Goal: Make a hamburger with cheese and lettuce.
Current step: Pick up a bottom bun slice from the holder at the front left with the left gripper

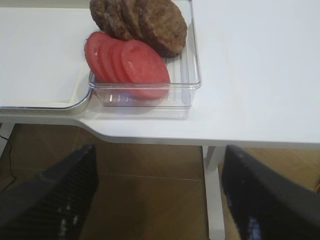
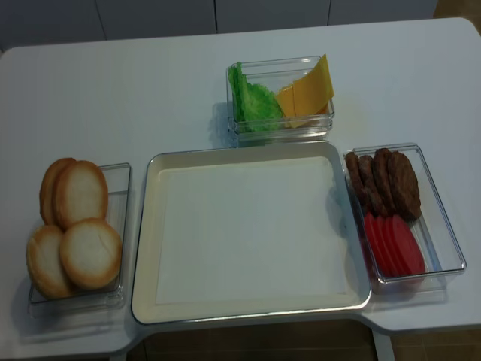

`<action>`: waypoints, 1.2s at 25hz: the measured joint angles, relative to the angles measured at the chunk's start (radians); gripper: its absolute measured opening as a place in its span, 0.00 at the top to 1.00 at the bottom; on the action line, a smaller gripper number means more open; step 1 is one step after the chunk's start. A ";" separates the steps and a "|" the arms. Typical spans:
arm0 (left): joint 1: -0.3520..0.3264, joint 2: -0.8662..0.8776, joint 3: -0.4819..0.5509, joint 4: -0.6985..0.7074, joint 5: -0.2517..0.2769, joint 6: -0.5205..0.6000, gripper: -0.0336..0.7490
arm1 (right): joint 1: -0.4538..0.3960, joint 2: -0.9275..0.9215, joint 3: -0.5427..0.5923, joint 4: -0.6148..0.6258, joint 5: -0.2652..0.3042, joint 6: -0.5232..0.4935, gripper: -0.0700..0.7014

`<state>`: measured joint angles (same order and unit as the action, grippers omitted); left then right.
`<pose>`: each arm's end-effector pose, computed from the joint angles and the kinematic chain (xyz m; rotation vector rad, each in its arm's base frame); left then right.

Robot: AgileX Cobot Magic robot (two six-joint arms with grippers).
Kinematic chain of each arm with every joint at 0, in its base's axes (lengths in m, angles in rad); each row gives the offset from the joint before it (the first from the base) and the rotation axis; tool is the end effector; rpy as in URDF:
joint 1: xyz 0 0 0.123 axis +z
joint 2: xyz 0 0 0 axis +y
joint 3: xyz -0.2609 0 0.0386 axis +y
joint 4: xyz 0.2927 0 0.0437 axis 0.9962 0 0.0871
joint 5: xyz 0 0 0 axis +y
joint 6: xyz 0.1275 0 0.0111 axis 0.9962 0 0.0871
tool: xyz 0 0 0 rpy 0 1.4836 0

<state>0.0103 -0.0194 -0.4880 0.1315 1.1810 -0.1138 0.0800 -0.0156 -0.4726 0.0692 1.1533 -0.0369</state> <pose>0.0788 0.0163 0.2669 -0.1498 2.1457 0.1000 0.0826 0.0147 0.2637 -0.1322 2.1444 0.1094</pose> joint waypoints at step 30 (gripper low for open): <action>0.000 0.164 -0.143 -0.004 0.060 -0.097 0.17 | 0.000 0.000 0.000 0.000 0.000 0.002 0.14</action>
<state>0.0103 0.1451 -0.6306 0.1276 1.2405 -0.2113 0.0800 -0.0156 -0.4726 0.0692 1.1533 -0.0352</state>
